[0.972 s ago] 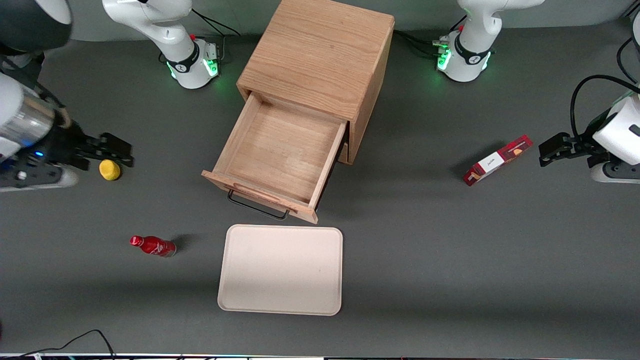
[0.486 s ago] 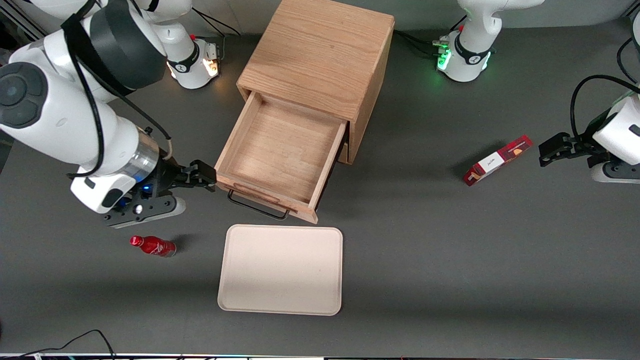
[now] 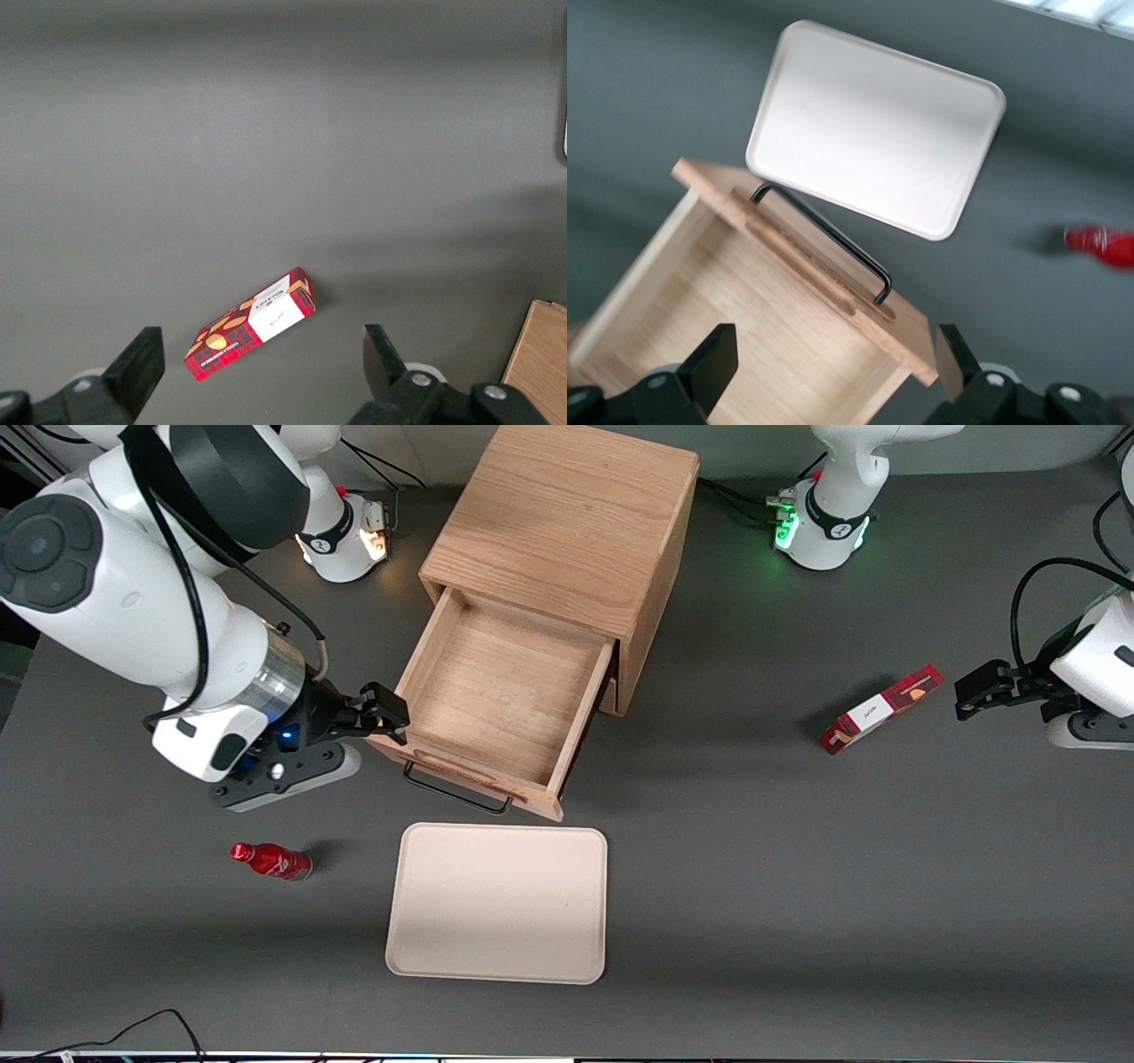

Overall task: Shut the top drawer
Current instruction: 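Swing the right gripper toward the open drawer's front panel, then lower the right gripper beside the black drawer handle, fingers vertical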

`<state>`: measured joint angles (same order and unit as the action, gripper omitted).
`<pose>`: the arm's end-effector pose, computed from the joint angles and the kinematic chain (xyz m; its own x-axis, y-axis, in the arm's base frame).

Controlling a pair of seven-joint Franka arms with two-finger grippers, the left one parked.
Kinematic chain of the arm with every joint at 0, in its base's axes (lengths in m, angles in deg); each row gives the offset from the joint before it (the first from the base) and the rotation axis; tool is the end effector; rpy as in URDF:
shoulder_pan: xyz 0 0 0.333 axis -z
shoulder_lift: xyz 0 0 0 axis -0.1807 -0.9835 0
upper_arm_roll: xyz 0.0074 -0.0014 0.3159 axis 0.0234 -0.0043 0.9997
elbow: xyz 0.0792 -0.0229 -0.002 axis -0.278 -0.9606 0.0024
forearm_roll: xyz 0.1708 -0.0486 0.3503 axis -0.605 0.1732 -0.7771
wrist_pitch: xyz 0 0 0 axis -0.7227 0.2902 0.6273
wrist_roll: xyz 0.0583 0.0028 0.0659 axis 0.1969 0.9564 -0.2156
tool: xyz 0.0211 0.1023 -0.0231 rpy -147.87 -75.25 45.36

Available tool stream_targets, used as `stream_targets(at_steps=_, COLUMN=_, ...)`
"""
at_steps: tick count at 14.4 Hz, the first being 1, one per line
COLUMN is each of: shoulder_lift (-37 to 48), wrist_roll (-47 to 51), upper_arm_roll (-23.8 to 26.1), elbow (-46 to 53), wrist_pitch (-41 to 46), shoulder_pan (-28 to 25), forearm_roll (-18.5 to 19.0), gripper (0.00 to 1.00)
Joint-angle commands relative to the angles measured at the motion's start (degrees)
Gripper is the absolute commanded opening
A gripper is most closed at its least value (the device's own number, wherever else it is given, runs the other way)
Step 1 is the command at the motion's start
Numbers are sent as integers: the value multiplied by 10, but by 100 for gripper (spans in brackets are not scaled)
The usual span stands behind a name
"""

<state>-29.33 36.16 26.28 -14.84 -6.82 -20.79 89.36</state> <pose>0.6314 0.2754 0.5992 0.9182 0.3941 0.0405 0.3960 -0.9106 -0.1185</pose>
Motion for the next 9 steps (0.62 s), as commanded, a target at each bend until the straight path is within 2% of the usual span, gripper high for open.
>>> stream_targets(at_steps=1, shoulder_lift=-18, wrist_roll=-264, upper_arm_roll=10, elbow=10, wrist_pitch=5, shoulder_pan=12, forearm_roll=16, gripper=100)
stream_targets(at_steps=2, shoulder_lift=-20, wrist_roll=-353, upper_arm_roll=10, elbow=10, wrist_pitch=4, shoulder_pan=20, forearm_roll=16, gripper=100)
stream_targets(at_steps=4, shoulder_lift=-28, wrist_roll=-454, upper_arm_roll=9, elbow=11, wrist_pitch=3, shoulder_pan=23, forearm_roll=16, gripper=100)
stream_targets(at_steps=9, shoulder_lift=-49, wrist_roll=-467, upper_arm_roll=11, elbow=13, wrist_pitch=0, shoulder_pan=26, forearm_roll=-5, gripper=100)
